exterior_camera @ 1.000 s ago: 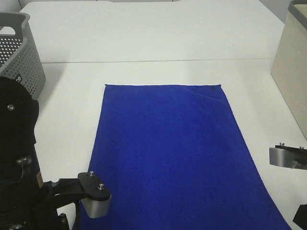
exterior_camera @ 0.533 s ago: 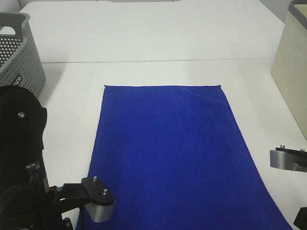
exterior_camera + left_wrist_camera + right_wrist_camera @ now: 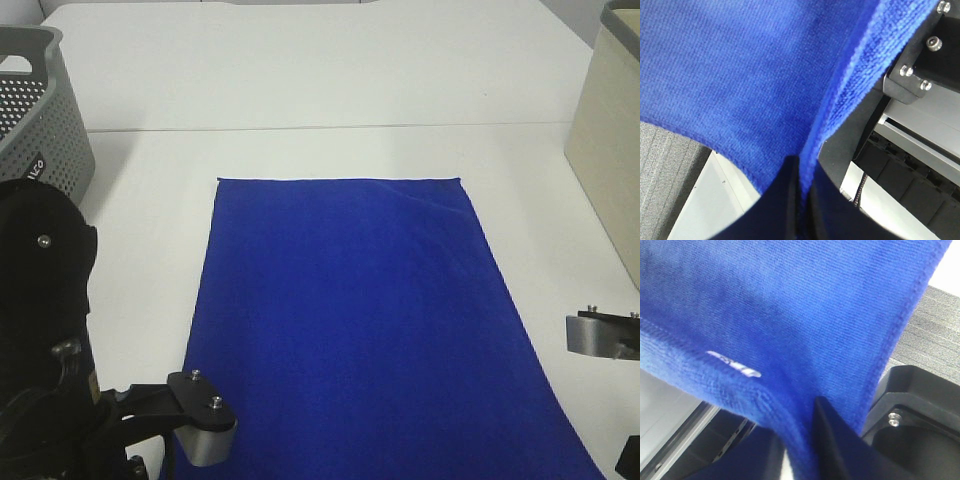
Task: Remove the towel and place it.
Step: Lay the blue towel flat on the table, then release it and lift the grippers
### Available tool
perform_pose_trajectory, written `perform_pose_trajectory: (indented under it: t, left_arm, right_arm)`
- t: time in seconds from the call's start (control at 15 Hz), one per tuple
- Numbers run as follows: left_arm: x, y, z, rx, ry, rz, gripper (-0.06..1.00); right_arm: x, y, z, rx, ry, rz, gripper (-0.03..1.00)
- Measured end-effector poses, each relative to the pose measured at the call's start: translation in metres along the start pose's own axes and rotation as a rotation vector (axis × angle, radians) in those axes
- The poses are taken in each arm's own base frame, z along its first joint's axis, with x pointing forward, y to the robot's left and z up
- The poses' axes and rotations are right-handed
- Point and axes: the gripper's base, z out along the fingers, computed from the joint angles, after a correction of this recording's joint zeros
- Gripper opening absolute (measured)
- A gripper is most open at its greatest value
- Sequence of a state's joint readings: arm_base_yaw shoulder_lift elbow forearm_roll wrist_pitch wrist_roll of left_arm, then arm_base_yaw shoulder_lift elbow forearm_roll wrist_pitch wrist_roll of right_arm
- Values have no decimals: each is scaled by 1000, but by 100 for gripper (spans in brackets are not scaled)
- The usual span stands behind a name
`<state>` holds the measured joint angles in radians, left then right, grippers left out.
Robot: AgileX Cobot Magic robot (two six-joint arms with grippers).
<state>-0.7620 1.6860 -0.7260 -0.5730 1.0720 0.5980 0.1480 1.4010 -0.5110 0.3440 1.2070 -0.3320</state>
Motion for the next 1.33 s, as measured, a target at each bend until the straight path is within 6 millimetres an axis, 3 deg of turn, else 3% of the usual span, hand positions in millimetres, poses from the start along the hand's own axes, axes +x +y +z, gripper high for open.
perform_pose_trajectory:
  t: [0.2,0.33,0.4,0.93,1.33]
  left_arm:
    - [1,0,2,8,8,-8,22]
    - [0,-1,2,22,-2,-18,39]
    - [-1,-3,1,41,-15,-31,48]
    - [-1,-3,0,36,-25,-176,57]
    - [-11,-12,-31,-22,-128,-244,57]
  right_arm:
    - [0,-1,0,3,0,4,37]
    - [0,-1,0,3,0,24,51]
    - [0,-1,0,8,2,54,63]
    - [0,-1,-3,18,-11,52,68]
    - [-14,23,-81,90,-346,-36,68]
